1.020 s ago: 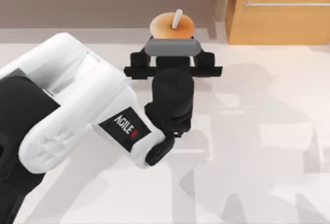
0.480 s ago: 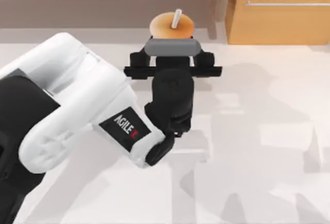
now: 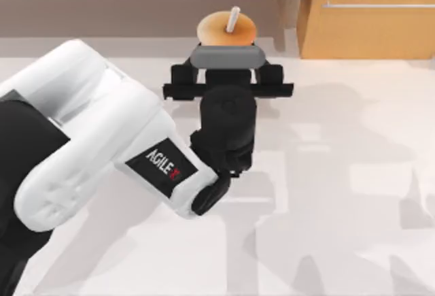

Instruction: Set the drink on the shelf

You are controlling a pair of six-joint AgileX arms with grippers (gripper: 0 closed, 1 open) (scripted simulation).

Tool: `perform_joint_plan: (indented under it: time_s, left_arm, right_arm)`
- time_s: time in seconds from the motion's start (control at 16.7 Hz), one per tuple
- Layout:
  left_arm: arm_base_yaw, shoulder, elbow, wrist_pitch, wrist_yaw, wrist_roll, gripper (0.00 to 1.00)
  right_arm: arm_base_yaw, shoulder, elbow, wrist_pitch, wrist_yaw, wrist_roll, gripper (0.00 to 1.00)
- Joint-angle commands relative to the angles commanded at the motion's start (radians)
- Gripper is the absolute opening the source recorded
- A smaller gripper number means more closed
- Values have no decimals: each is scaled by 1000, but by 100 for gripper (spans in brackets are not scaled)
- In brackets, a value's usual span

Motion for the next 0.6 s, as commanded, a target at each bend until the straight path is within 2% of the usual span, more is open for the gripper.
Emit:
perform_joint_plan:
  time_s: [0.24, 0.6]
  left_arm:
    - [6, -45, 25, -3, 20, -3, 0]
    - [56, -192, 42, -119, 123, -11, 0]
  right_arm:
    - [0, 0, 0, 0, 0, 0, 100]
    - [0, 0, 0, 0, 0, 0, 100]
